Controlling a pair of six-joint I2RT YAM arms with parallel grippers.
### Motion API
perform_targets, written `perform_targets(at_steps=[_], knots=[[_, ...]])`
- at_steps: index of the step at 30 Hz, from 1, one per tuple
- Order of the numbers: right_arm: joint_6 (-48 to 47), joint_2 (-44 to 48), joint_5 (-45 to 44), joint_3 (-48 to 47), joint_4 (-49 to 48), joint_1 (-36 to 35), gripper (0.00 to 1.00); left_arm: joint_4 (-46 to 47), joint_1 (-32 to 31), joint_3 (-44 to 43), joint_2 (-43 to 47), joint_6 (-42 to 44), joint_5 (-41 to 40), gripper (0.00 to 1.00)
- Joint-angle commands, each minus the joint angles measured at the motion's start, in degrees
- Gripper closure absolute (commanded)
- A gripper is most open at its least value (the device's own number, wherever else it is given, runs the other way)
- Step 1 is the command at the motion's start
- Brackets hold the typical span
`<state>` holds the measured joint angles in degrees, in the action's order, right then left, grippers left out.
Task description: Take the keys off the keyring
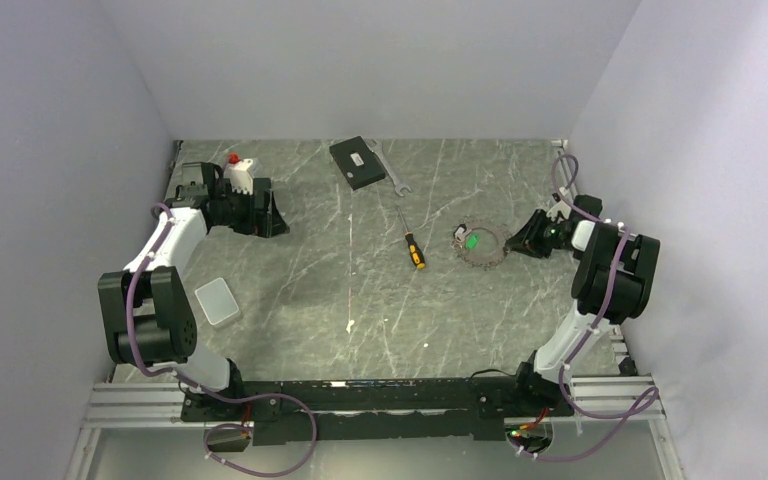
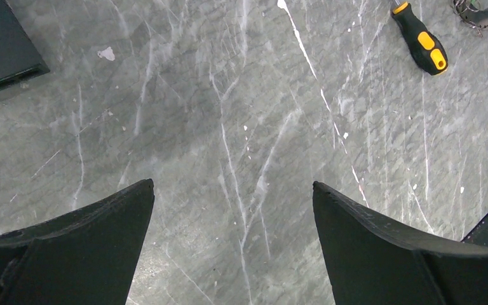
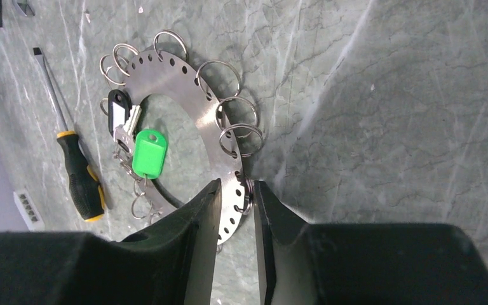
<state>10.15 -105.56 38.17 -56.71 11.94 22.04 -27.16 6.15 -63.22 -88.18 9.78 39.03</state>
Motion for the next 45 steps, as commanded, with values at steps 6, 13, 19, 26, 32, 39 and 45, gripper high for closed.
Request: perform_targets(at_steps=[6,13,19,26,32,39,45], knots=[[3.7,-2.6,1.6,-1.1,2.7,2.2,0.76,1.7,-0.2,-0.1,1.4,-0.6,0.6,0.01],[3.7,-2.7,2.0,-0.5,2.2,2.3,0.78,1.9,-0.2,0.0,1.3,-0.7,0.5,0.01],[3.7,-2.9,2.1,-0.8,3.0,2.3,0.74,1.9,-0.2,0.1,1.3,-0.8,0.3,0.01],[3.4,-3.2,1.6,-0.7,3.4,2.3,0.82,1.9,-0.2,0.0,1.5,-1.0,0.1,0.01],[1.9,-1.8,1.1,-1.8,4.4,2.3,1.00,2.0,-0.1,0.0,1.5,-1.1,0.0,0.01],[-3.1,6.5,0.7,-3.2,4.6,2.2,1.00,1.8,-0.2,-0.3,1.5,-1.3,-0.3,0.01],[-9.1,14.8,3.6,-4.9,5.1,2.0,1.00,1.7,-0.2,-0.6,1.6,-1.6,-0.4,0.01]])
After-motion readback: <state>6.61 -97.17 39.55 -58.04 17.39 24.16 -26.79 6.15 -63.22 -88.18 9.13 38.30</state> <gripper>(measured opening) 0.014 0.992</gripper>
